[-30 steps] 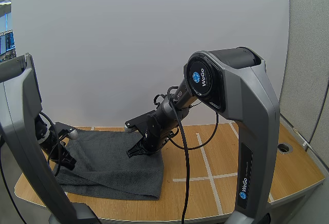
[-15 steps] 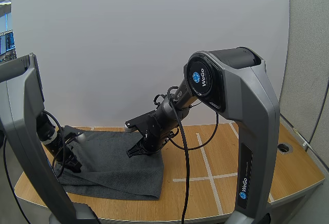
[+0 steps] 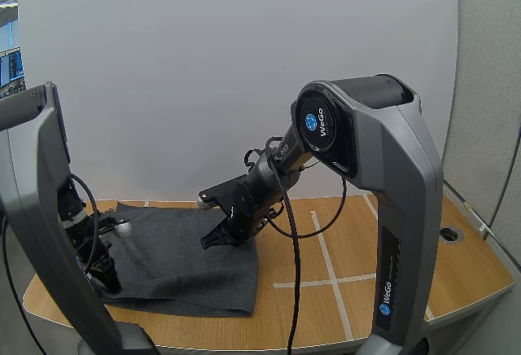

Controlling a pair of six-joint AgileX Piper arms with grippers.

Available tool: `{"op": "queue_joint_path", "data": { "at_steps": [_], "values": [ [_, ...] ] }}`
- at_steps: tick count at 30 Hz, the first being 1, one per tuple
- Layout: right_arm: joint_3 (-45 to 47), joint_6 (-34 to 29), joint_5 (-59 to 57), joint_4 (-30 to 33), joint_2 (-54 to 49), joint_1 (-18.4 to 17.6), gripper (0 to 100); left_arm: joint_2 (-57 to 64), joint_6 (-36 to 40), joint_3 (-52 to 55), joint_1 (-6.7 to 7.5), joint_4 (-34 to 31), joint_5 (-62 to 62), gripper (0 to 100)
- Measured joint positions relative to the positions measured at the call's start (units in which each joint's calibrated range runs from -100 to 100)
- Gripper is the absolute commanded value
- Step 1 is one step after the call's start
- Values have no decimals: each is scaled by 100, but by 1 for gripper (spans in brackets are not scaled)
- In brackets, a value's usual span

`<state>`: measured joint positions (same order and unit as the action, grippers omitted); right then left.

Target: Fold the towel

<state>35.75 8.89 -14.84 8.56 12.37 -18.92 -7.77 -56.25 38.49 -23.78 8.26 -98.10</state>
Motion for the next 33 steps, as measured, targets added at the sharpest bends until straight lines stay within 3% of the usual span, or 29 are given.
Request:
{"op": "queue_joint_path", "data": {
  "at_steps": [7,16,20,27,33],
  "values": [
    [0,0,0,0,0,0,0,420,110,104,0,-713,-20,0],
    [0,0,0,0,0,0,0,651,115,481,0,-826,-77,0],
    [0,0,0,0,0,0,0,679,115,508,0,-641,-77,0],
    [0,0,0,0,0,0,0,1175,-9,59,0,243,-83,0],
    [0,0,0,0,0,0,0,1385,-10,-421,0,502,-83,0]
  ]
}}
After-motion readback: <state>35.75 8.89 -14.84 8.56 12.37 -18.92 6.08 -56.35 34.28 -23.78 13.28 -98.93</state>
